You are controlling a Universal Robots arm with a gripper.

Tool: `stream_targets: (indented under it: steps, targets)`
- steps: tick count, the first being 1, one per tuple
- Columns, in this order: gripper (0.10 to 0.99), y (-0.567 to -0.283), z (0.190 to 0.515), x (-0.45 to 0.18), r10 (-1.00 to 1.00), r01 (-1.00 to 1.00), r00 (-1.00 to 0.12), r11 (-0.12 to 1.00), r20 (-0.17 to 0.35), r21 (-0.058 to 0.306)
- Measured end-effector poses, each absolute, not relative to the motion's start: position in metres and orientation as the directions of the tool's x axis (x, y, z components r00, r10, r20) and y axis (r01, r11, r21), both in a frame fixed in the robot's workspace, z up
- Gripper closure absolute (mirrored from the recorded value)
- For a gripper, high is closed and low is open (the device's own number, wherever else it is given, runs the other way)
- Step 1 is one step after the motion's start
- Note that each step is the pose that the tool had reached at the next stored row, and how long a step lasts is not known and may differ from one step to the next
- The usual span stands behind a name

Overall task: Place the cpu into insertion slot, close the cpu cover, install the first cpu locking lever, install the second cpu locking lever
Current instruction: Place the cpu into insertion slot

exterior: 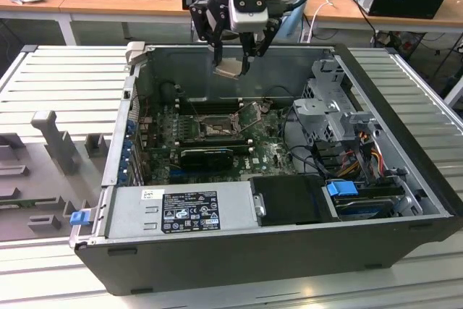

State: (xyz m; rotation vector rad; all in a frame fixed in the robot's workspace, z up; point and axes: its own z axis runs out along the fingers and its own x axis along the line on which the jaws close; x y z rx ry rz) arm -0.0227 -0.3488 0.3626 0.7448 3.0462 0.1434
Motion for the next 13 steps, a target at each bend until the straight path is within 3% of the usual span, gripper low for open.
stream_targets:
  steps: [13]
  targets:
    - [0.557,-0.3489,0.3564,-0.0227,0.467,0.467,-0.884,0.88,0.019,0.089]
